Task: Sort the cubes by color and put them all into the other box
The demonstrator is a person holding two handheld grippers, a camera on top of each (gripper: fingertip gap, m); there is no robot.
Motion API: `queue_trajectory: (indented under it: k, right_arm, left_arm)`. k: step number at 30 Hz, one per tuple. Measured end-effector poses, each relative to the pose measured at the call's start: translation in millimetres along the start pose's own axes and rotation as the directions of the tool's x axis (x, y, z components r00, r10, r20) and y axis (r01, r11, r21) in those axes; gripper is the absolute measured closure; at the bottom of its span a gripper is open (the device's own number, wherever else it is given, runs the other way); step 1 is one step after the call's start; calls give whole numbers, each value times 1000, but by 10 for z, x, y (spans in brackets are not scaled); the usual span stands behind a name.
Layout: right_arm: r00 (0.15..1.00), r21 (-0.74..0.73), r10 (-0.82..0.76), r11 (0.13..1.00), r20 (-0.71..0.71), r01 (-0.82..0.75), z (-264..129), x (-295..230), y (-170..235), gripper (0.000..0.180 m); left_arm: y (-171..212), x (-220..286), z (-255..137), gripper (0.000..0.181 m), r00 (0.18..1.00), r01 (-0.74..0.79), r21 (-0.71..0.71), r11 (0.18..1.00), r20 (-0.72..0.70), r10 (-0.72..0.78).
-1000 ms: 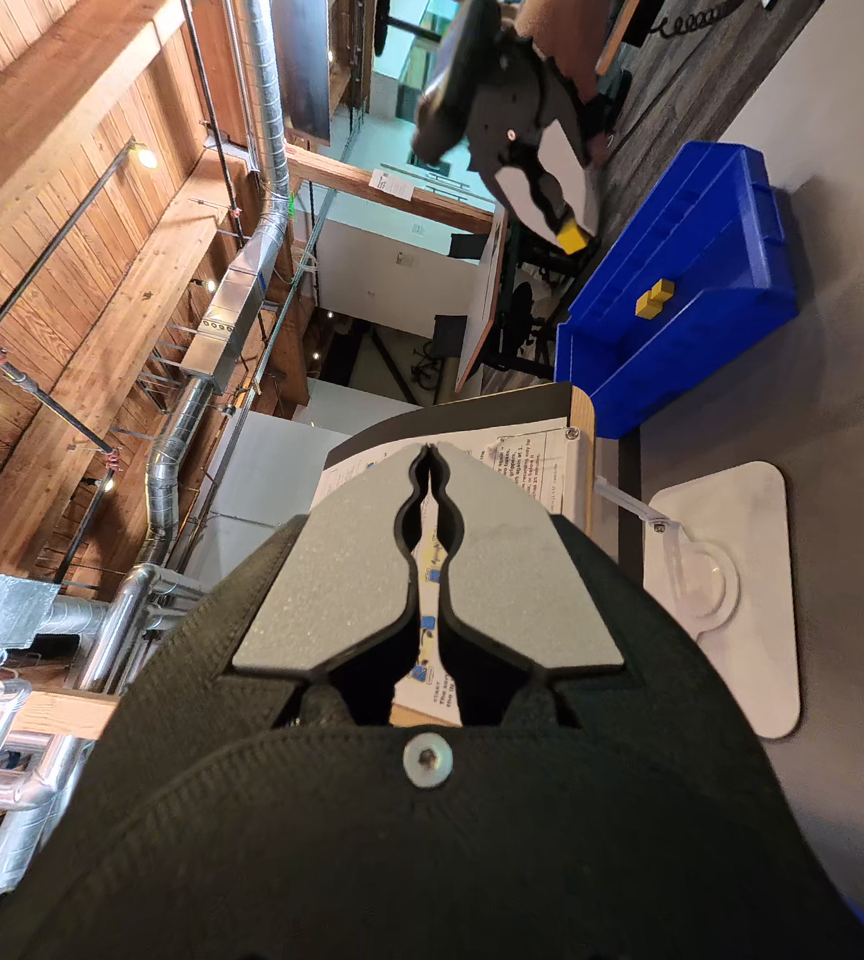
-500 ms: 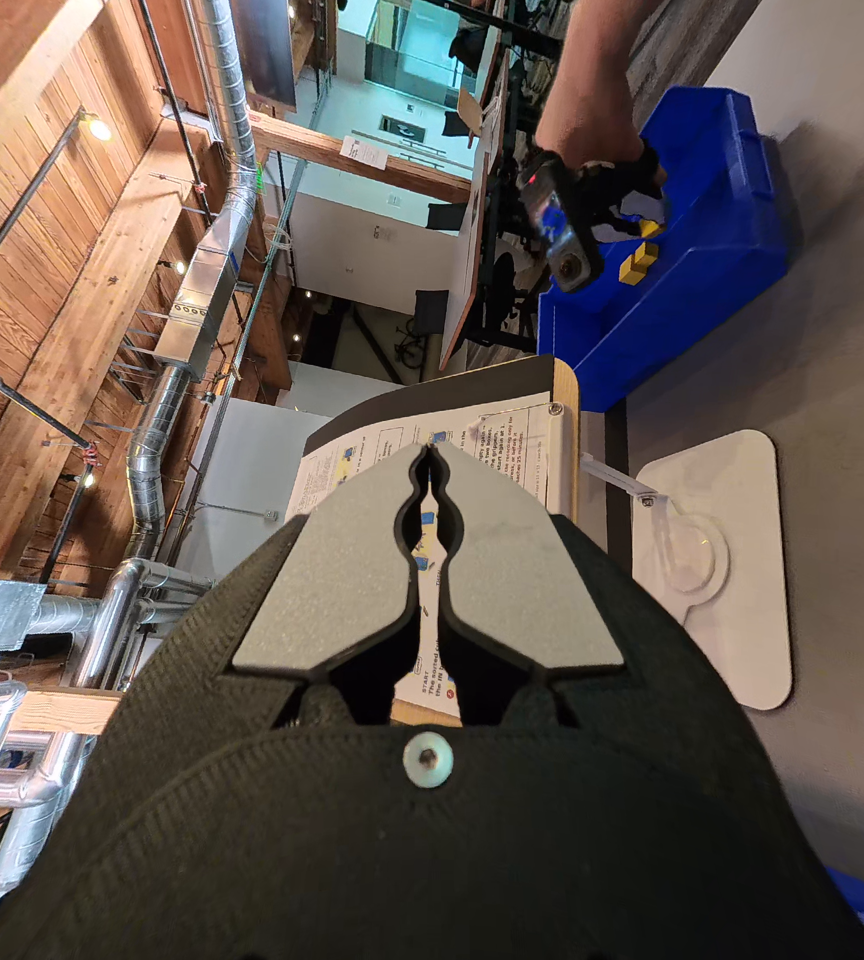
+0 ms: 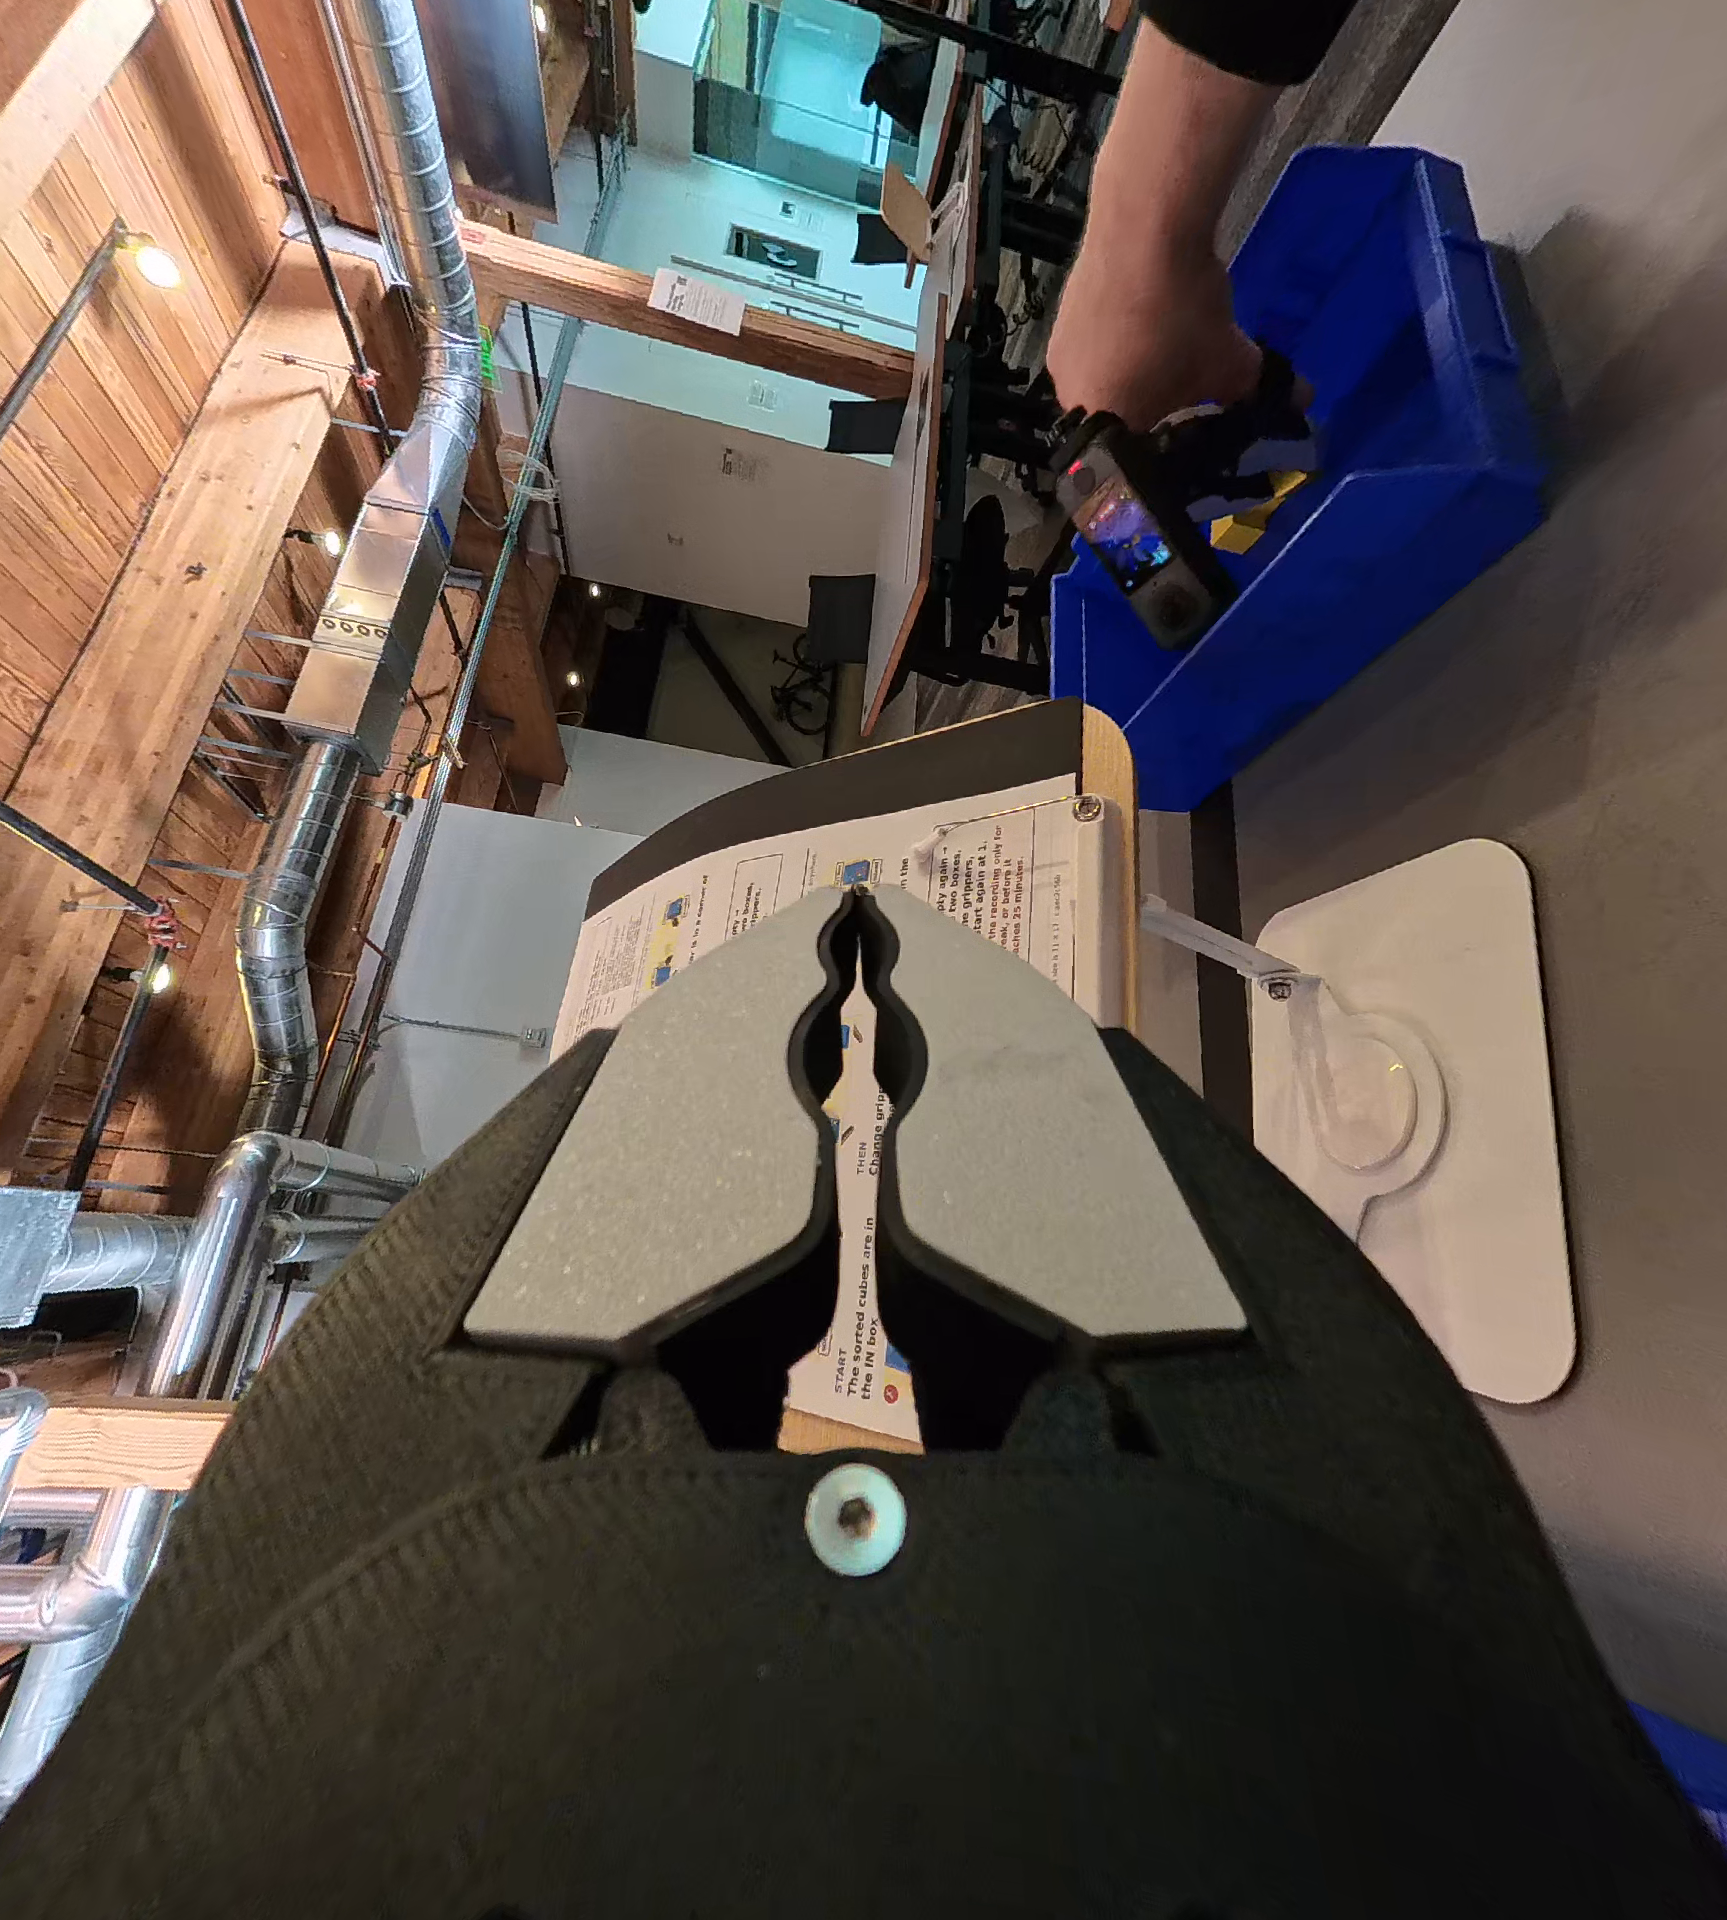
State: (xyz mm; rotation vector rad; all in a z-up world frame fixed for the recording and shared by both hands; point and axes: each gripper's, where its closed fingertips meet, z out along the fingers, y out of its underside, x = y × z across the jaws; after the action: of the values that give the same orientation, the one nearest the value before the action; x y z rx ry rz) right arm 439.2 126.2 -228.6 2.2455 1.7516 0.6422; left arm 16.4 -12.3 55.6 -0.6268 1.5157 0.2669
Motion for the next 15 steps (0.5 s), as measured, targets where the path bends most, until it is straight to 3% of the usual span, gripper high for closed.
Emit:
queue_trajectory:
  k: [5,10,15]
  right_arm:
    - [1000,-123,19,992,-11,-20,59,47,139,157]
    - [997,-67,36,997,-62,-40,-147,78,128,149]
    - [999,34,35,999,-32,-33,-476,2,165,179]
  left_arm:
    - [-10,29,10,181,1000,-5,-1,1000,-12,5]
    - [-14,51,7,181,1000,-4,-2,1000,-29,4]
    - [0,52,23,181,1000,-2,-6,1000,-27,2]
